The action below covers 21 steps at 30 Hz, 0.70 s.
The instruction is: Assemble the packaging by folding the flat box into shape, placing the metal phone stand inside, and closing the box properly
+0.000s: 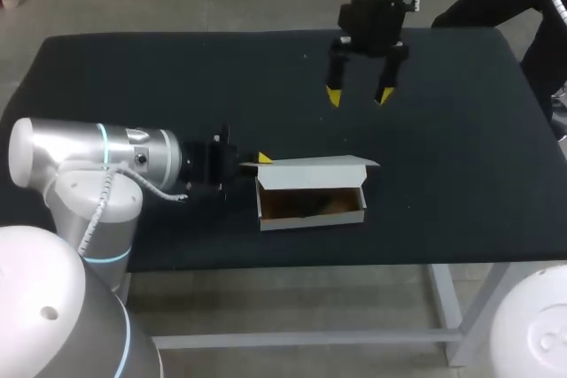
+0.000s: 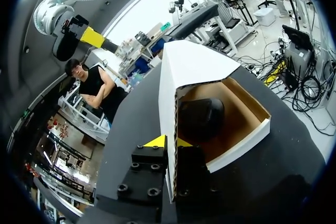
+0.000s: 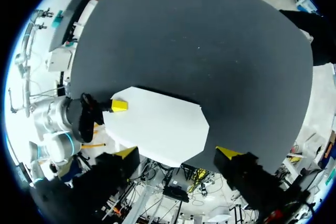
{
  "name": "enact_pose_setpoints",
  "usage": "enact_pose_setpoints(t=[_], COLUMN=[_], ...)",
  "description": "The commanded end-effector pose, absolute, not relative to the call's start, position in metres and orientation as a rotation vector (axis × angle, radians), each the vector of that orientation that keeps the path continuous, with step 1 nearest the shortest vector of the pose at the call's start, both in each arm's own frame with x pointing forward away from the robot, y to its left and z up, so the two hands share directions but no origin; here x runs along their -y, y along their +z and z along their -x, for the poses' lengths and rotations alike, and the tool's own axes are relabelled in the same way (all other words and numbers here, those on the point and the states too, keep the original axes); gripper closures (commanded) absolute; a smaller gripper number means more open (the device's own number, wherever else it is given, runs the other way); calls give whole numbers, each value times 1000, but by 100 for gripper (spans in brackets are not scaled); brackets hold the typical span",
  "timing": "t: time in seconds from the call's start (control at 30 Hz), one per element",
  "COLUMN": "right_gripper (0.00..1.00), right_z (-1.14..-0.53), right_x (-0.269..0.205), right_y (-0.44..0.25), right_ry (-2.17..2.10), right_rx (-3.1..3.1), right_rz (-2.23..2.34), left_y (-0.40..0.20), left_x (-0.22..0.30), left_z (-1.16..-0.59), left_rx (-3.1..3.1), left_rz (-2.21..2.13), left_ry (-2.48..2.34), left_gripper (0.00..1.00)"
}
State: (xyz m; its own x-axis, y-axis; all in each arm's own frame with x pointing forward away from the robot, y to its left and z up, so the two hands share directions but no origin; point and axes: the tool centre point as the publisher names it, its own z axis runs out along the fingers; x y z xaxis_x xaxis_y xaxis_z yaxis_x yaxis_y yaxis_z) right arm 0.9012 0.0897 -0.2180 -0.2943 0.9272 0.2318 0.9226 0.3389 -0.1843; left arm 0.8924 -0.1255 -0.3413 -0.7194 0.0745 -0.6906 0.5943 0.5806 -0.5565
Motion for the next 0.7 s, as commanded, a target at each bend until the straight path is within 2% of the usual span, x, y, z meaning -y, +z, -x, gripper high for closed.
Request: enact_pose_setpoints(t=[0.03, 0.37, 0.47, 0.6, 0.7], right_gripper=[0, 0, 15, 43, 46], right_z=[-900, -889, -885, -881, -879], right_x=[-92, -81, -80, -79, -80], right_y=[-226, -249, -257, -269, -276], right_ry=[50, 72, 64, 57, 56], right_rx=[2224, 1982, 1959, 1929, 1918], right_rz=[1744, 1933, 1949, 1944, 1939], left_y=[-350, -351, -352, -354, -356], left_x=[130, 130, 129, 127, 126], left_z=[-891, -888, -887, -886, -884], left_rx=[-2172, -2148, -2137, -2108, -2087], left_rz=[-530, -548, -548, -559, -575], left_ry=[-1075, -1058, -1060, -1073, -1083], left_gripper=[100, 100, 100, 100, 100])
